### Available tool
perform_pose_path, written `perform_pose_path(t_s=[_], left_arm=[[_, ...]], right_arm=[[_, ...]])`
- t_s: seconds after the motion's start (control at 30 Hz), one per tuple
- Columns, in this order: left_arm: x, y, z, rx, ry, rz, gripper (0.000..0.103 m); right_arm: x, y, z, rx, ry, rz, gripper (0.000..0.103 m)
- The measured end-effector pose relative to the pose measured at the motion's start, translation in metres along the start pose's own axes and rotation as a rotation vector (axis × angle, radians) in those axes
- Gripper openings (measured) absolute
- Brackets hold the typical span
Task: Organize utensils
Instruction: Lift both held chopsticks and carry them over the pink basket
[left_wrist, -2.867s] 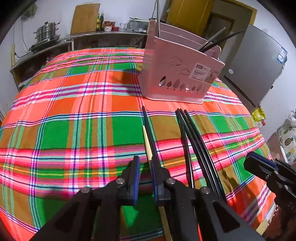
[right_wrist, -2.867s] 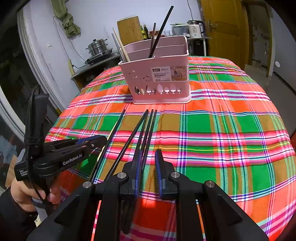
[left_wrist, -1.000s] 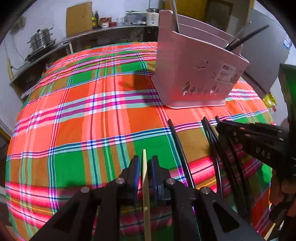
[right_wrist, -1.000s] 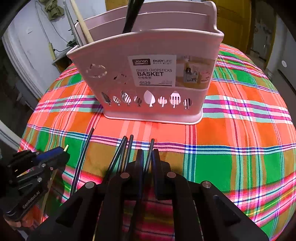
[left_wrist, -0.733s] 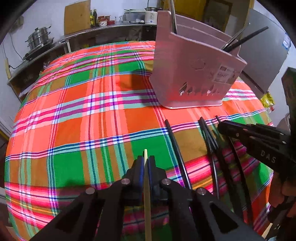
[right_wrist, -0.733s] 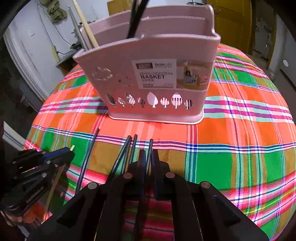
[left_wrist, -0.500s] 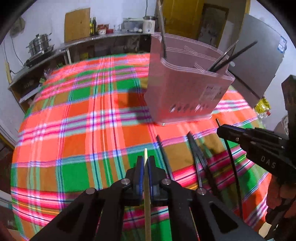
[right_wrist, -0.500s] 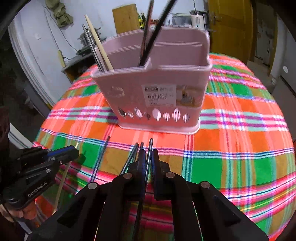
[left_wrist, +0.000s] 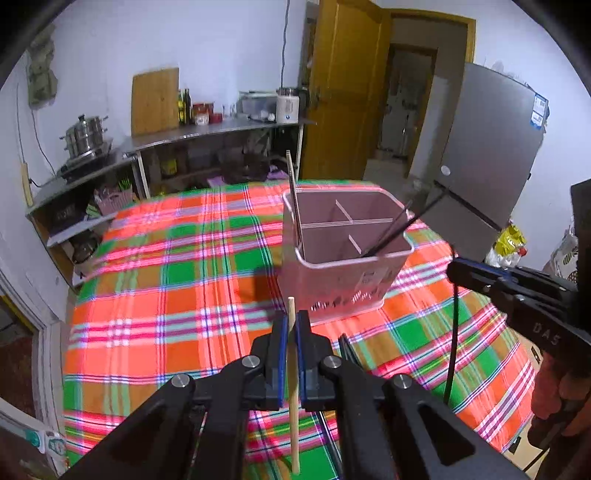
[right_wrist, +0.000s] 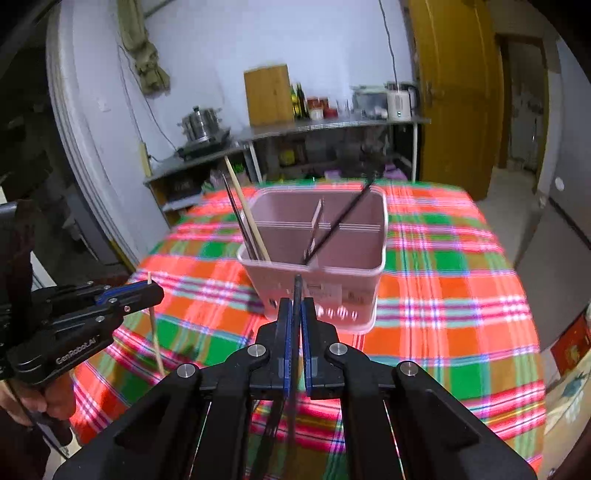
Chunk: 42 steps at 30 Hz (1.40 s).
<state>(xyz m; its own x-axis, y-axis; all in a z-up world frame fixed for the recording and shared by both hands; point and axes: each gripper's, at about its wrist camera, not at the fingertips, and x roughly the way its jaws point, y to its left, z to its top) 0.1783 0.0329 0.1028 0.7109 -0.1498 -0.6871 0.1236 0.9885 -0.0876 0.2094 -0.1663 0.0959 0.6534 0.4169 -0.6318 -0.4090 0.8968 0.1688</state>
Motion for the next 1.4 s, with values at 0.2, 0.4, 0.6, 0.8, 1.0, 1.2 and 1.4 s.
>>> perform_pose_path(t_s=[0.2,0.4,0.6,0.8,1.0,1.2,1.4], left_arm=[[-0.018,-0.004,0.01,0.002,-0.044,-0.001,0.004],[-0.021,-0.005,0.003,-0.007,-0.045,-0.012,0.004],[-0.026,-0.009,-0.01,0.003,-0.035,-0.021,0.004],[-0.03,-0.009,-0.006,-0.001,-0.016,-0.024,0.004],[-0.037,-0.007,0.014,-0.021,-0.033,-0.045,0.004],[-0.046,-0.01,0.042,-0.033,-0.078,-0.068,0.004],[-0.059,-0.013,0.078,-0.047,-0.149,-0.086,0.004]], right_arm=[[-0.031,0.004,0.014,-0.022,-0.082,-0.01,0.004],[-0.041,0.006,0.011,-0.029,-0.102,-0.014,0.004],[-0.046,0.005,0.005,-0.028,-0.1,-0.022,0.004],[-0.053,0.002,0.005,-0.018,-0.103,-0.026,0.004],[-0.059,0.004,0.012,-0.015,-0.131,-0.018,0.004],[-0.064,0.005,0.026,-0.004,-0.172,0.003,0.004],[-0.069,0.008,0.052,0.006,-0.235,0.021,0.004]])
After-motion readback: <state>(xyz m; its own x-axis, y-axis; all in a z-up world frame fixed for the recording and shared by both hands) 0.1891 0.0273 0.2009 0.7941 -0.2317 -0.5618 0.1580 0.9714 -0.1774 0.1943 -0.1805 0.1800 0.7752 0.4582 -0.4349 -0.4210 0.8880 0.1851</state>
